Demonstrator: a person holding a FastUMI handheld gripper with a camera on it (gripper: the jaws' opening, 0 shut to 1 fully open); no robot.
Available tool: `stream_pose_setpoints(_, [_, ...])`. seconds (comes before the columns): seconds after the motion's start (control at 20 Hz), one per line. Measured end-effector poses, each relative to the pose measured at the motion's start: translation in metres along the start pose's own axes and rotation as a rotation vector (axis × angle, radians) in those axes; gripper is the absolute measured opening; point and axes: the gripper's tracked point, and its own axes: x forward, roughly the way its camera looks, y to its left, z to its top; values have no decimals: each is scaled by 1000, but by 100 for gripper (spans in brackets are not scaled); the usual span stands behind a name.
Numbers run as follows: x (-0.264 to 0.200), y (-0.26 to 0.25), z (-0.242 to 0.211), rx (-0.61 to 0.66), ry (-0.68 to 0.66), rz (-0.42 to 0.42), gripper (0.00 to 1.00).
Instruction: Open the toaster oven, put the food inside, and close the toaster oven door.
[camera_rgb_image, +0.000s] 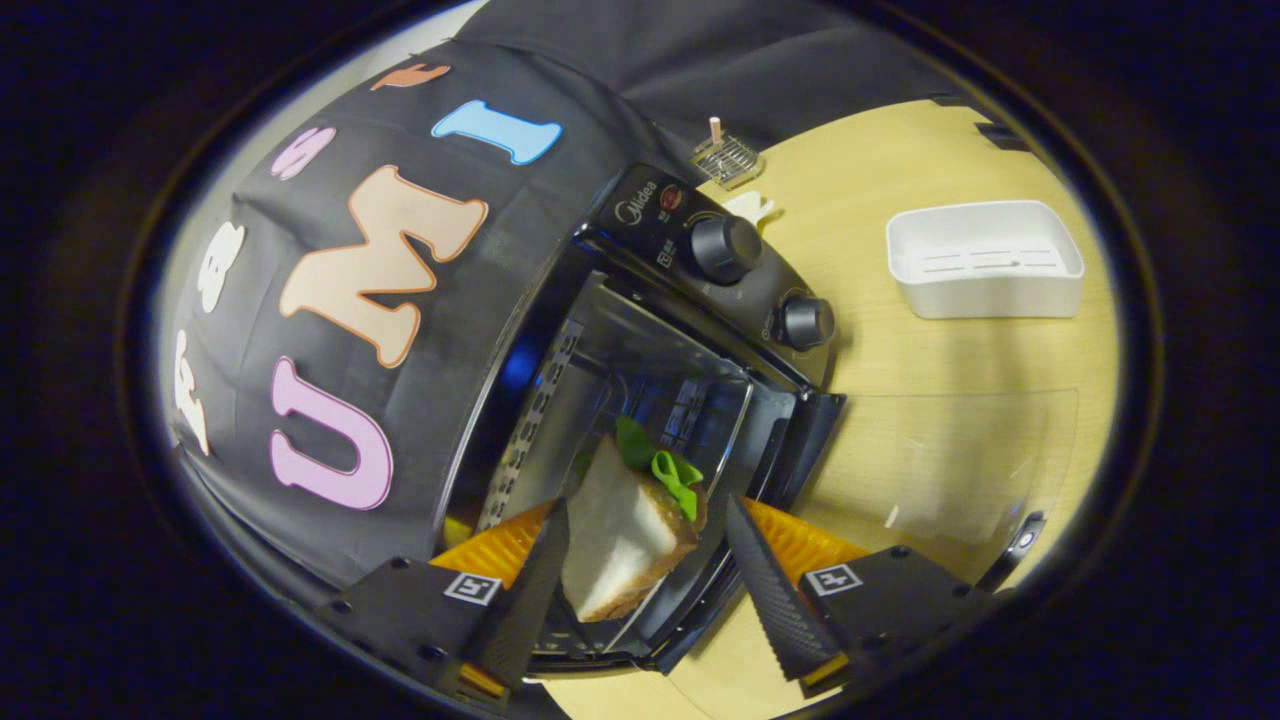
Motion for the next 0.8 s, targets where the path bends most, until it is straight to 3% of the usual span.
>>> stream_pose_setpoints(0.05, [-1, -3, 0, -8, 1, -5, 98])
stream_pose_setpoints(0.4, [-25, -18, -1, -116, 46, 0, 98])
stream_pose_setpoints(0.8, [-87, -54, 4, -412, 149, 15, 98])
